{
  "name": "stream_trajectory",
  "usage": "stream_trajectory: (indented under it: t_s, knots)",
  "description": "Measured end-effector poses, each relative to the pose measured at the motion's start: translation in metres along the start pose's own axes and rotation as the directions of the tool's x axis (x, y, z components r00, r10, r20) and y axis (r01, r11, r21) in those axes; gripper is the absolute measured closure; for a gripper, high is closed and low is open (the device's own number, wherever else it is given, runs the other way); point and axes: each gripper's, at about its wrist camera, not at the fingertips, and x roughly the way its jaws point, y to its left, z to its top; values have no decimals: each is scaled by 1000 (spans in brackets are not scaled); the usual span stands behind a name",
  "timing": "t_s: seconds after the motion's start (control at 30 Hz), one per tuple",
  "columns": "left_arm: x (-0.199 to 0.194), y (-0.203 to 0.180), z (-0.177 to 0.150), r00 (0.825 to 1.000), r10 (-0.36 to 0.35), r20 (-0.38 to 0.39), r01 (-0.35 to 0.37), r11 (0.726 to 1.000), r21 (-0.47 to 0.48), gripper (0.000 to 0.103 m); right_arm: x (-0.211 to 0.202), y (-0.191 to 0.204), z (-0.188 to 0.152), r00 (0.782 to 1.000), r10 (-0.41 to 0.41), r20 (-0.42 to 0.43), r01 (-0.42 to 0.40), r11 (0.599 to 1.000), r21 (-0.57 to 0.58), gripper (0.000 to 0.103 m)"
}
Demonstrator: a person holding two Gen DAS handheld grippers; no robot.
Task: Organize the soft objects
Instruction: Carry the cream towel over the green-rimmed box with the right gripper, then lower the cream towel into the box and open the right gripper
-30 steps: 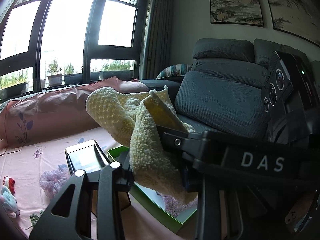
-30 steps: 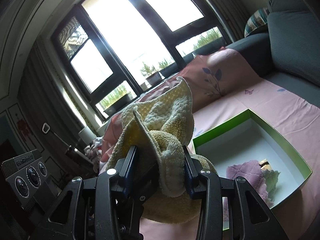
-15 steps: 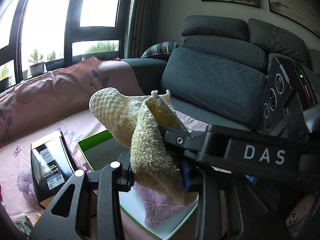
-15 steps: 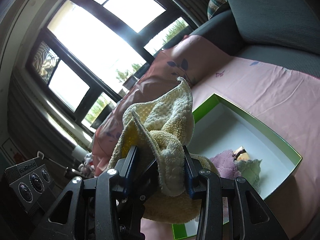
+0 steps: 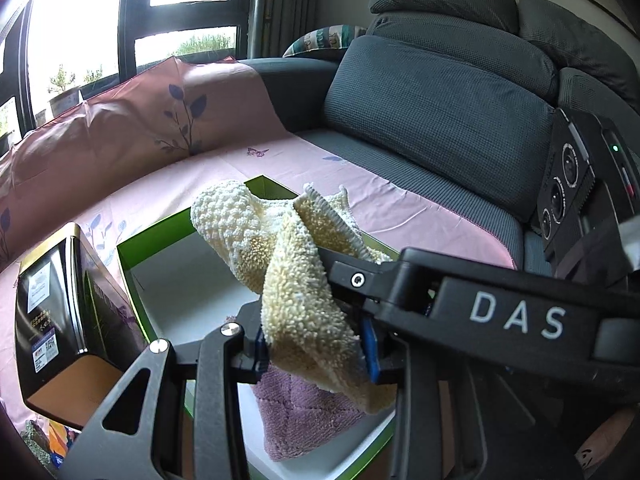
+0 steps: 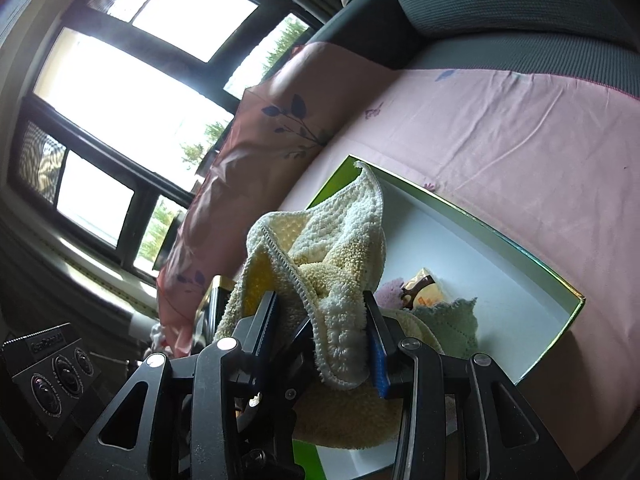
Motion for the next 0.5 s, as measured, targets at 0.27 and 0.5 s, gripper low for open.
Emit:
stream_trajectory:
  t_s: [0.27,0.5]
  knots:
    - [21,4,-2,994,-37,-98,31,997,-65,70,3,-7,0,993,-114,-18,114,993,26,61]
    - [30,4,-3,989,-27,-145,15,996,-83,69,3,-6,1,986,-163,-23,163,987,9,61]
